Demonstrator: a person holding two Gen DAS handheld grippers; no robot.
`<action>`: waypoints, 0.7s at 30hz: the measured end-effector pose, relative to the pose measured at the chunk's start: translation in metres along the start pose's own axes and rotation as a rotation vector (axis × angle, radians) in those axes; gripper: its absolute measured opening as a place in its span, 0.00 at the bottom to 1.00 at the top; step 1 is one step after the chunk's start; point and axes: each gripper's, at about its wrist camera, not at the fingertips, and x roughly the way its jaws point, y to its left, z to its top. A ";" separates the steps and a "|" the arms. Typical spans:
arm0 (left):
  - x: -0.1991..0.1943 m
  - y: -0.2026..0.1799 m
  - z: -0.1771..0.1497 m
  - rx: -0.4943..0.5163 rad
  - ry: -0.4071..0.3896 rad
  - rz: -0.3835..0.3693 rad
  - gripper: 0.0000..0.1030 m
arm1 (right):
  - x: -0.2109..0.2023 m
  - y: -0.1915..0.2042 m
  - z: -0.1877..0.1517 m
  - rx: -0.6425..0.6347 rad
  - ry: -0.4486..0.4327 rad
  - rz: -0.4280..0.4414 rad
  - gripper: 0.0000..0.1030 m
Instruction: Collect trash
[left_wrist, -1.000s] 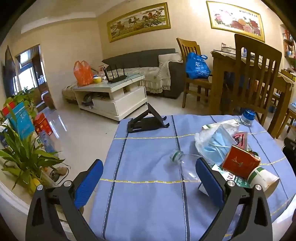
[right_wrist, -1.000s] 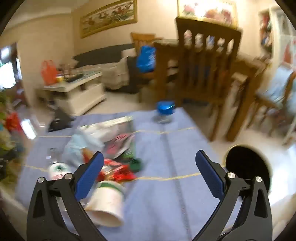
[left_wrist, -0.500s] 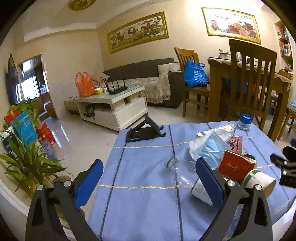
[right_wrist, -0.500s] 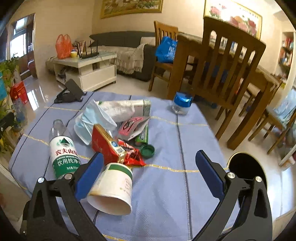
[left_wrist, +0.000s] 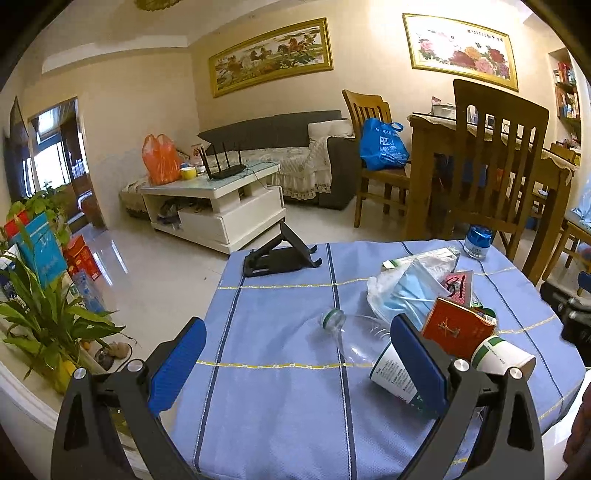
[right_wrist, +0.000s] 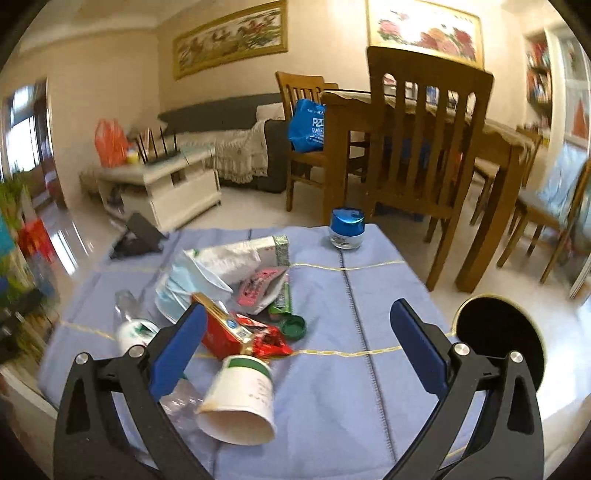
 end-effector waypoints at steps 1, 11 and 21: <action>0.000 0.000 0.001 -0.004 -0.005 0.006 0.94 | 0.002 0.000 0.003 -0.011 0.007 0.001 0.95; 0.003 0.001 0.001 -0.016 -0.008 0.025 0.94 | 0.013 0.005 -0.019 -0.009 0.027 -0.030 0.95; 0.010 -0.003 -0.007 0.030 0.030 0.045 0.94 | 0.023 -0.011 -0.032 0.071 0.105 0.059 0.95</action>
